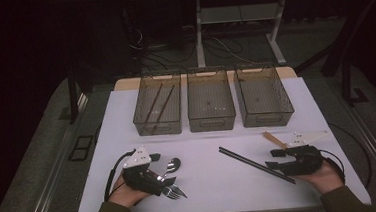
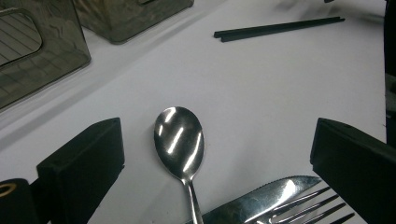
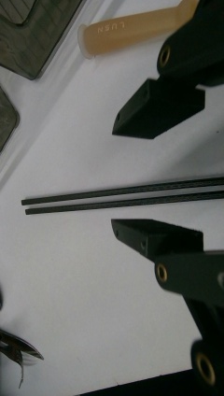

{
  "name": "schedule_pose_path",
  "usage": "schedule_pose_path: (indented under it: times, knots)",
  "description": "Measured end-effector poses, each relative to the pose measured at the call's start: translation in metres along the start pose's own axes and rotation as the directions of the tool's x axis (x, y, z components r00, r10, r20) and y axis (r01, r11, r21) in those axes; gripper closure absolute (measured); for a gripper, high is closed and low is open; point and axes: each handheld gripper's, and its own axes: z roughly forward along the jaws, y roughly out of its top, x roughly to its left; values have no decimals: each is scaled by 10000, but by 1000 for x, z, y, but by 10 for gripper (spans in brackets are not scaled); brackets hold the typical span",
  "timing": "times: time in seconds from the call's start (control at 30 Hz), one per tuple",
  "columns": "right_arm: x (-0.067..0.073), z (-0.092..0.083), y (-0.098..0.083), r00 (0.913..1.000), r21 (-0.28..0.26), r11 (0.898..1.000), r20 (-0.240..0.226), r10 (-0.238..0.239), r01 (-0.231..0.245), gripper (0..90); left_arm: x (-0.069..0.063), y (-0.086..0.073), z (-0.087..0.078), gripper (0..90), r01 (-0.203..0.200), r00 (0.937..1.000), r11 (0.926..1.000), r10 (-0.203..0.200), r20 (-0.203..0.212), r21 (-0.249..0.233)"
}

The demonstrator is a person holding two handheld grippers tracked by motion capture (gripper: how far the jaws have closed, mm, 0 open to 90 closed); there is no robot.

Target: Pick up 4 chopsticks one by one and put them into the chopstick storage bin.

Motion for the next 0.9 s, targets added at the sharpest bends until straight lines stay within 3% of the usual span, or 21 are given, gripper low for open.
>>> schedule_pose_path:
  times: [0.37, 0.9]
  knots:
    - [0, 16, 3, 9989, 720, 9963, 29, -465, 462, 718, 0, 0, 1, 28, 129, 9999, 9999, -129, -36, 72]
    - [2, 26, 2, 9973, 1241, 9896, -158, -717, 731, 811, 0, 0, 2, 31, 116, 9999, 9998, -116, -26, 153]
